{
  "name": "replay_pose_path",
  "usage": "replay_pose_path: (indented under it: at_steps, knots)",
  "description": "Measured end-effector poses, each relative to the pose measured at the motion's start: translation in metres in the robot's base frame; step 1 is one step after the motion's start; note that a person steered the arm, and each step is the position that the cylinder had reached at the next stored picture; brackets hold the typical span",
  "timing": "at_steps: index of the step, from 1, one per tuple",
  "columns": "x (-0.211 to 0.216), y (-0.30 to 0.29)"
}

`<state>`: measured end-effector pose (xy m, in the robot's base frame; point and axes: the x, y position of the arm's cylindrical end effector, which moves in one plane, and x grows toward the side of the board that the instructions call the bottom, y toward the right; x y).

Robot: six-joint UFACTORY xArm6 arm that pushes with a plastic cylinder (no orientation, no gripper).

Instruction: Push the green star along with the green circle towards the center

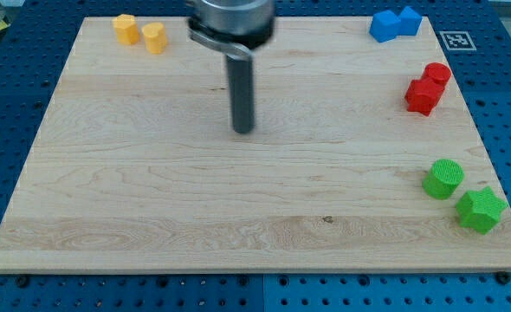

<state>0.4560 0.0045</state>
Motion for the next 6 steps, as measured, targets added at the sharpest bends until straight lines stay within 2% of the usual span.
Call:
replay_pose_path:
  at_steps: [2, 3, 4, 5, 6]
  knots:
    - [0.125, 0.132]
    - [0.151, 0.204]
    - [0.153, 0.208]
    - [0.162, 0.277]
    - [0.161, 0.297]
